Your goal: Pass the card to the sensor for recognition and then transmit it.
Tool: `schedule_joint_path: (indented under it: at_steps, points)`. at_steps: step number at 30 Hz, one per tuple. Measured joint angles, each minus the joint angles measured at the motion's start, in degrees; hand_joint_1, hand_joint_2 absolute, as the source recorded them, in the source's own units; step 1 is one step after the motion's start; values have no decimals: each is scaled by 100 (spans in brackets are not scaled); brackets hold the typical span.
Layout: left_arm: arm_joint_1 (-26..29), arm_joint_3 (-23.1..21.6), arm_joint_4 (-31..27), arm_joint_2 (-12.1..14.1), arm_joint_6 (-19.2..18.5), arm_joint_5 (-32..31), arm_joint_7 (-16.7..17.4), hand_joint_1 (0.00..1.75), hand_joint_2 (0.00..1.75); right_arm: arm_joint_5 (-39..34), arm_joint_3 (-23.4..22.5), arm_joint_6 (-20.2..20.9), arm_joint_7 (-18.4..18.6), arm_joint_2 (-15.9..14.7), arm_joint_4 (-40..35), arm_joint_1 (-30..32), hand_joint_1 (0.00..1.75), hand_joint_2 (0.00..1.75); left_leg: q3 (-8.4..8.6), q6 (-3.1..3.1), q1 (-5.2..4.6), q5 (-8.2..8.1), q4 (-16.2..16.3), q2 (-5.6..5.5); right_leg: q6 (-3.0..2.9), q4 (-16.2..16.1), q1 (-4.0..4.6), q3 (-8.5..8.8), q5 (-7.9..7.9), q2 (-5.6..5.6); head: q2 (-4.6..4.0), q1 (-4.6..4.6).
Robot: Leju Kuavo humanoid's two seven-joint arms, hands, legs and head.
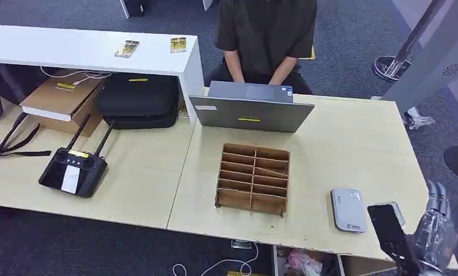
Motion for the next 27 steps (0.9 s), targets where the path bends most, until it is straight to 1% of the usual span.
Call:
schedule_joint_path:
  at_steps: [12,15,19,27]
  points:
    - [1,24,-2,-46,35,68,-53,0,0,-123,9,-33,-77,518,-192,496,0,175,0,0,0,0,0,0,-1,0,0,1,-1,0,0,0]
    - [1,26,-4,-48,35,46,-53,0,0,-105,26,124,-42,610,-210,572,0,175,0,0,0,0,-1,0,-2,0,0,1,-2,0,0,2]
    - [1,26,-9,-46,44,-18,-53,0,0,-112,92,227,7,695,-206,686,0,175,1,0,0,0,-1,-1,-2,0,0,2,-2,0,0,0]
    - [0,26,-15,-44,24,-105,-22,0,0,-263,258,418,105,757,-79,823,0,175,1,0,0,0,-1,-1,-2,0,0,3,-2,0,0,0]
